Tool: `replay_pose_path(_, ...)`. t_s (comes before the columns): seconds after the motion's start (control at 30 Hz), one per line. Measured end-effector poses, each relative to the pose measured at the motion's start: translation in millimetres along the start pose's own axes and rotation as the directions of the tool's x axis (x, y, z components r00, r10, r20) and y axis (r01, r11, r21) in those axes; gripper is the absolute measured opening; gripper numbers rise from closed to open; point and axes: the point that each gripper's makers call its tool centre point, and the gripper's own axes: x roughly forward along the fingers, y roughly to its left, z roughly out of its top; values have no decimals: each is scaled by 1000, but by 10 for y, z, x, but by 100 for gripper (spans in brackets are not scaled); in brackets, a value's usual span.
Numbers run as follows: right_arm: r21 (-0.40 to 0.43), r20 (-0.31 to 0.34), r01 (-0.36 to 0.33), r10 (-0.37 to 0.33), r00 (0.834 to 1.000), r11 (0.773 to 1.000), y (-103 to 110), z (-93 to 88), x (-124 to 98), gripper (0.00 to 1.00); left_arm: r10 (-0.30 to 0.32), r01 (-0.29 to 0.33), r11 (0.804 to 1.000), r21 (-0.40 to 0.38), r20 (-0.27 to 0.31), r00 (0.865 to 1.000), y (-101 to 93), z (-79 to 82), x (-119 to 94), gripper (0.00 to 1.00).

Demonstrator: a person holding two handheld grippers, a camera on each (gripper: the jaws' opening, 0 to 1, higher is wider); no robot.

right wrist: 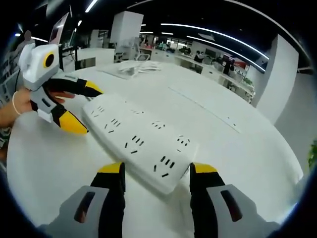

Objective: Straighten the power strip on the desk, plug the charger into it

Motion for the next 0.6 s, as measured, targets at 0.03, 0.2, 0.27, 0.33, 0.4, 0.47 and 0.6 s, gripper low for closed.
replay_pose_path(0.03, -1, -1, 0, 0, 1000, 1000, 1, 0, -1, 51, 2, -2, 1000, 1, 0, 1000, 2, 0, 0, 57)
replay_pose_path(0.2, 1, -7, -6, 6, 1000, 1000, -2, 3, 3, 51, 32, -32, 999, 16, -2, 999, 39, -6, 6, 52)
replay_pose_path(0.27, 0, -4, -8, 8, 1000, 1000, -10, 6, 11, 51, 42, -42, 999, 25, -4, 999, 41, -10, 8, 51)
replay_pose_path(0.33, 1, -1, -11, 11, 1000, 1000, -11, 13, 21, 51, 54, -54, 998, 17, -5, 999, 49, -8, 8, 51)
replay_pose_path(0.4, -4, -3, -12, 12, 1000, 1000, -14, 21, 33, 51, 66, -66, 998, 10, -9, 998, 60, -8, 9, 51)
replay_pose_path(0.47, -6, 0, -15, 15, 1000, 1000, -16, 26, 42, 51, 69, -69, 998, 8, -10, 998, 65, -8, 9, 51)
replay_pose_path(0.6, -9, 2, -20, 20, 1000, 1000, -21, 31, 53, 51, 74, -74, 997, 1, -10, 997, 72, -9, 13, 51)
